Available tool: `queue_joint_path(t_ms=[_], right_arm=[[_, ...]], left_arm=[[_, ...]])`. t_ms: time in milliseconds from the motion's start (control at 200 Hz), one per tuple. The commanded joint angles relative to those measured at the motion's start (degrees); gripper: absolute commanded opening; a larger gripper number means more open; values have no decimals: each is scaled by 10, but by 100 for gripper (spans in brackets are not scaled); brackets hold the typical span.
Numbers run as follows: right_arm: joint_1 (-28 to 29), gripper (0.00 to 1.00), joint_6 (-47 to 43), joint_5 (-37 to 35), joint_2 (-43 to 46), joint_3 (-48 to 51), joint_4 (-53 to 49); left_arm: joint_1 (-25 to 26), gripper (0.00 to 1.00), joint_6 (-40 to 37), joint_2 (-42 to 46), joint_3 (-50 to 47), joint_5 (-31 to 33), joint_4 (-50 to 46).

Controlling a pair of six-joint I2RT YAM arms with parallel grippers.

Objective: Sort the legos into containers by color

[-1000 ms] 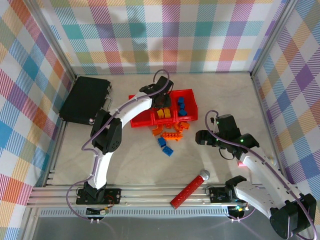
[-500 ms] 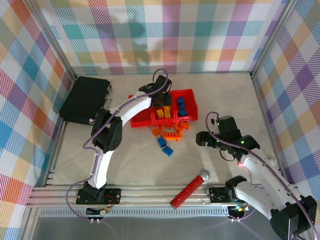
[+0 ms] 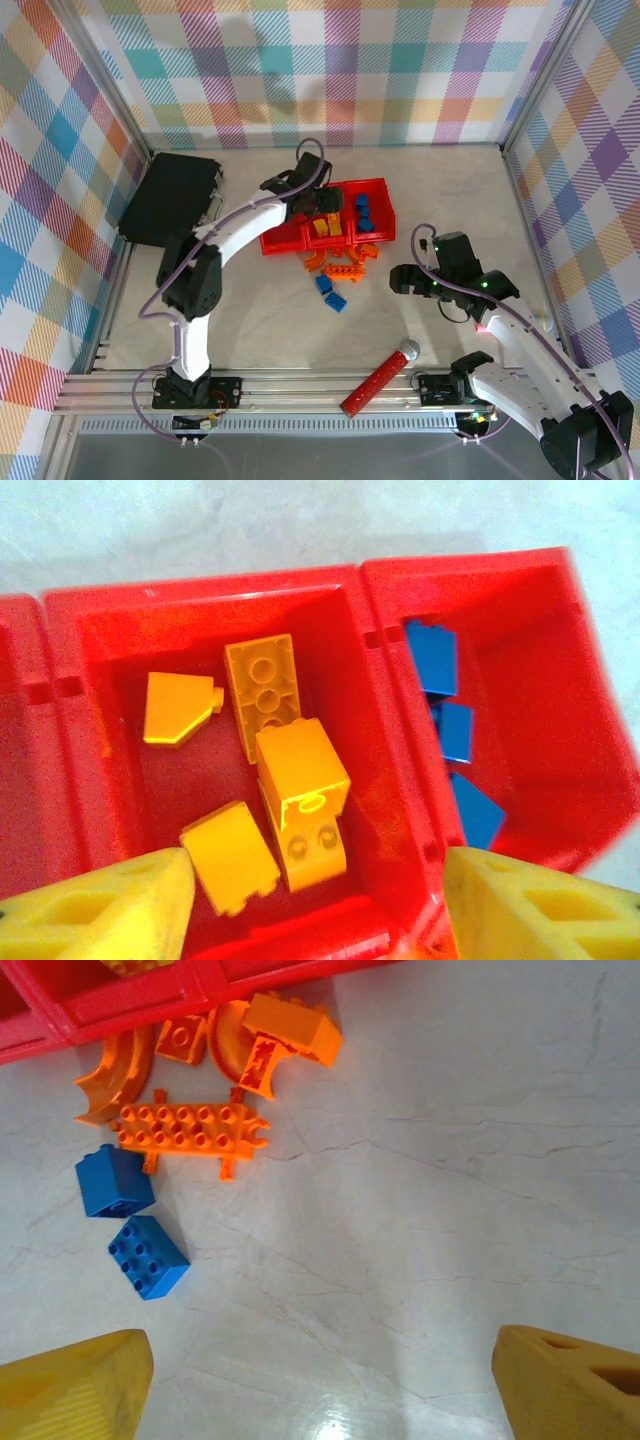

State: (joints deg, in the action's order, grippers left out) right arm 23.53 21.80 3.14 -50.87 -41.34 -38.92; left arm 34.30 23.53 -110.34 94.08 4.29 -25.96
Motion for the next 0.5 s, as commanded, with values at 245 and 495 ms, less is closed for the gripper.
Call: queue_joint_path(t_ms=[245, 495], right_arm=[[42, 86, -33, 116, -96, -32, 23], [136, 88, -79, 78, -214, -90, 22]], left_arm=[[2, 93, -12, 287, -227, 49, 96], [2, 100, -21, 455, -338, 90, 68]])
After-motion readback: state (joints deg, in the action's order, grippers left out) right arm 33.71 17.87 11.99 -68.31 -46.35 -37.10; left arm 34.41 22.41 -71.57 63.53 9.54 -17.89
